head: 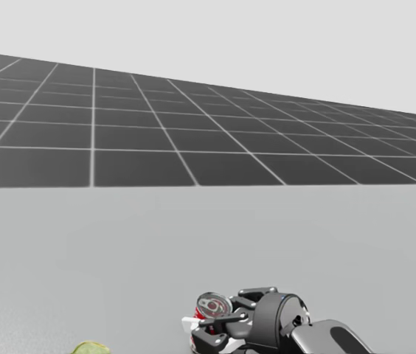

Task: Lift the red soup can off the table.

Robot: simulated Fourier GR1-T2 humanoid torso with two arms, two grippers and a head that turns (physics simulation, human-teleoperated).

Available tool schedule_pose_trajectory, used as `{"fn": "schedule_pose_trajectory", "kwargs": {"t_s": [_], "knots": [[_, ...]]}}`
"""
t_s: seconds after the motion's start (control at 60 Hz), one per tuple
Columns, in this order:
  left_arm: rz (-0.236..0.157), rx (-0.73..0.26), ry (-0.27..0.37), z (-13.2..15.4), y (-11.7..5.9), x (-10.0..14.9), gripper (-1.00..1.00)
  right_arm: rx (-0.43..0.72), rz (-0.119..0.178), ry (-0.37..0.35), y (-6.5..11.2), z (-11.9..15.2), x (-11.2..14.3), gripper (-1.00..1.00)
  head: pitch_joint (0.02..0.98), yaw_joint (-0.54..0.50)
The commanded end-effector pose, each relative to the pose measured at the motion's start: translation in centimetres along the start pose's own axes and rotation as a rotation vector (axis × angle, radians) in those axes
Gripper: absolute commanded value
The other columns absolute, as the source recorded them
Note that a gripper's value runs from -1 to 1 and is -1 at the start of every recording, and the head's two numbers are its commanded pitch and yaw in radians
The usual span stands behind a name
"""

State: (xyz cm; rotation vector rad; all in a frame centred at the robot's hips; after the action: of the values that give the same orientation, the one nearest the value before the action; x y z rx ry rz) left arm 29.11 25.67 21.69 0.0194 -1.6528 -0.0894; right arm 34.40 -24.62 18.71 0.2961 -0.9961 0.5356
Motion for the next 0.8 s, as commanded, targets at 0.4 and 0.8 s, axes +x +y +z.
{"fn": "schedule_pose_trajectory", "kwargs": {"t_s": [0.4,0.8], "knots": [[0.012,0.003,-0.003,0.0,0.2,0.2,-1.0,-0.106,0.034,-0.098,-0.2,2.9,4.6,0.95,0.445,-0.35],[0.017,0.004,-0.009,0.1,0.4,0.4,-1.0,-0.188,0.095,-0.278,0.2,7.3,10.9,1.0,0.46,-0.36]]}}
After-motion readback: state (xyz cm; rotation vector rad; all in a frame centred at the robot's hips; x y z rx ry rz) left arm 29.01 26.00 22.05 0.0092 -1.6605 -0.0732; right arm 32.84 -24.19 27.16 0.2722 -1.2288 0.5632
